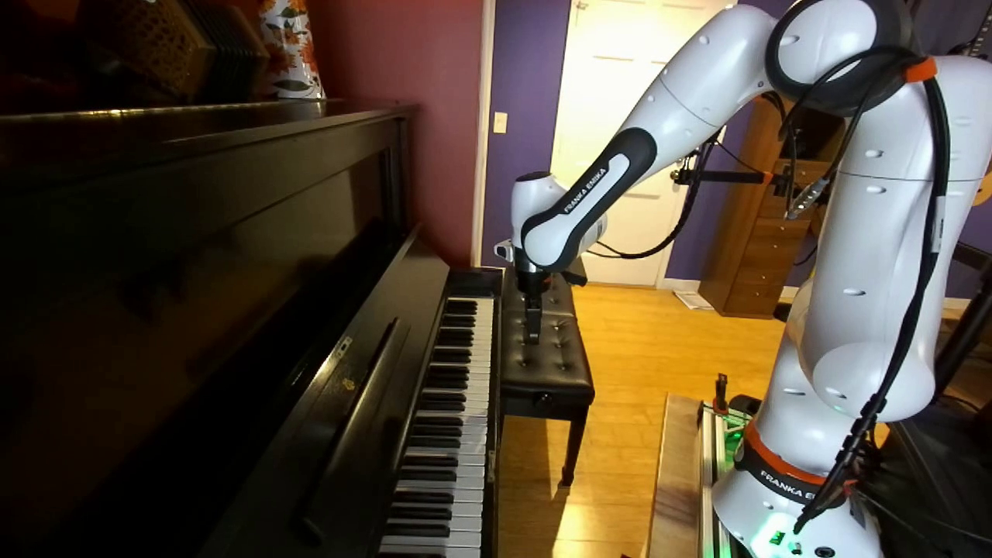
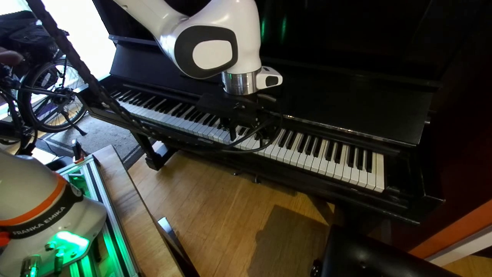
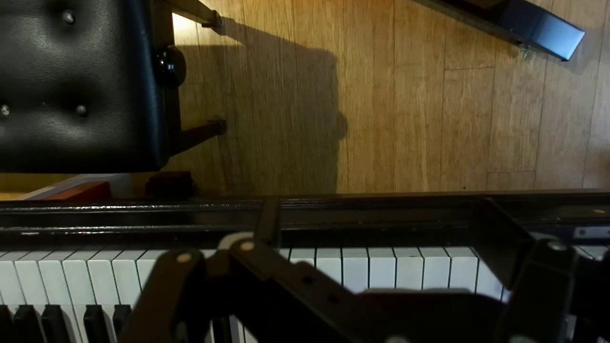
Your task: Press the second c key and f key from the right on the piano simultaneously, press the third d key from the right on the piano
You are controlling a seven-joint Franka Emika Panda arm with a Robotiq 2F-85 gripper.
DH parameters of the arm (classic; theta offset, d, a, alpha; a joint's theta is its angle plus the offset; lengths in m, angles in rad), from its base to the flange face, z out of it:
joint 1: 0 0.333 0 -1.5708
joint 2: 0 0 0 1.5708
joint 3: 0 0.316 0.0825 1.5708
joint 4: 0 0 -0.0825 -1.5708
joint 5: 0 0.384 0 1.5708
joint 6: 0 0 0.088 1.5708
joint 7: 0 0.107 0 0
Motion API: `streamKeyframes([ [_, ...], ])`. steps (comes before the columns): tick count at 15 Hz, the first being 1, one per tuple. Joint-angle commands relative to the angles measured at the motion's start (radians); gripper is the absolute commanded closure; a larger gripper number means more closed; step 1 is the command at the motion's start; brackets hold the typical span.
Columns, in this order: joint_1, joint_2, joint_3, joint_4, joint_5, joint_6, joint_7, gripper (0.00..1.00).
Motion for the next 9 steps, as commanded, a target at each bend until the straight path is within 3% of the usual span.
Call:
streamKeyframes([
  [1, -0.035, -0.001, 0.035, 0.001, -0.006, -0.003, 0.004, 0.0],
  [9, -0.053, 0.16, 0.105, 0.099, 0.043, 0.081, 0.011, 0.0],
])
